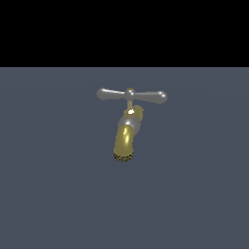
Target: Turn on the faucet by rotating a designated handle.
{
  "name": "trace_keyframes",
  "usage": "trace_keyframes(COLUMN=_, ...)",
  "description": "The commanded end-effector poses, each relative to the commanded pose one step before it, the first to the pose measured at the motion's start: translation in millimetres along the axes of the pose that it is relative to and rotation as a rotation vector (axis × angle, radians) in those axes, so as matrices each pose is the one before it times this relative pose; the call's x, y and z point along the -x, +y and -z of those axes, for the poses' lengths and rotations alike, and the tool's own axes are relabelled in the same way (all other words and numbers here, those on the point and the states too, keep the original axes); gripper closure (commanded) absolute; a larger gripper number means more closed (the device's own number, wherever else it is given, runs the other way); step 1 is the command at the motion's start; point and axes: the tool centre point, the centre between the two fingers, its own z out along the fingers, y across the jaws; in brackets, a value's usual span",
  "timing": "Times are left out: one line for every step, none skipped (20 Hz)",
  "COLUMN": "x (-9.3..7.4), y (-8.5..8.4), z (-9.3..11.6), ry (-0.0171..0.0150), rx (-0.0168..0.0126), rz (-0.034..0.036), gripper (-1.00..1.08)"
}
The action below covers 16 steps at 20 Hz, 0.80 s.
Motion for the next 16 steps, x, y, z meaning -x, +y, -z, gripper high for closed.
trace_keyframes(x=0.0, y=0.01, z=0.0, ry=0.0, rx=0.0, rz=0.0, gripper=1.08)
trace_keyframes(x=-0.13, y=-0.31, z=-0.12, ry=0.00019, rx=-0.00034, rz=0.00057, gripper=1.08)
trace_keyframes(x=-0.32, y=-0.88, z=-0.33, ry=0.00065, rx=-0.00122, rz=0.00195, gripper=1.08)
trace_keyframes(x=-0.52, y=-1.45, z=-0.54, ry=0.00107, rx=-0.002, rz=0.00326, gripper=1.08)
trace_keyframes(x=-0.7, y=-2.02, z=-0.76, ry=0.00149, rx=-0.00272, rz=0.00463, gripper=1.08)
trace_keyframes(x=-0.82, y=-2.58, z=-0.99, ry=0.00193, rx=-0.00339, rz=0.00622, gripper=1.08)
trace_keyframes(x=-0.72, y=-2.61, z=-1.02, ry=0.00197, rx=-0.00323, rz=0.00673, gripper=1.08)
trace_keyframes(x=-0.42, y=-2.05, z=-0.8, ry=0.00161, rx=-0.00236, rz=0.00594, gripper=1.08)
trace_keyframes(x=-0.15, y=-1.47, z=-0.58, ry=0.0012, rx=-0.00145, rz=0.00491, gripper=1.08)
trace_keyframes(x=0.09, y=-0.89, z=-0.35, ry=0.00079, rx=-0.00061, rz=0.00377, gripper=1.08)
trace_keyframes(x=0.21, y=-0.29, z=-0.12, ry=0.00032, rx=0.00008, rz=0.00204, gripper=1.08)
trace_keyframes(x=0.17, y=0.35, z=0.07, ry=0.0, rx=0.0, rz=0.0, gripper=1.08)
trace_keyframes(x=-0.07, y=0.02, z=0.06, ry=-0.00032, rx=0.00056, rz=-0.00101, gripper=1.08)
trace_keyframes(x=-0.32, y=0.21, z=0.09, ry=-0.00026, rx=-0.00042, rz=-0.00224, gripper=1.08)
trace_keyframes(x=-0.72, y=0.07, z=0.0, ry=-0.00029, rx=-0.00107, rz=-0.00341, gripper=1.08)
trace_keyframes(x=-1.08, y=-0.13, z=-0.07, ry=-0.00028, rx=-0.00172, rz=-0.00435, gripper=1.08)
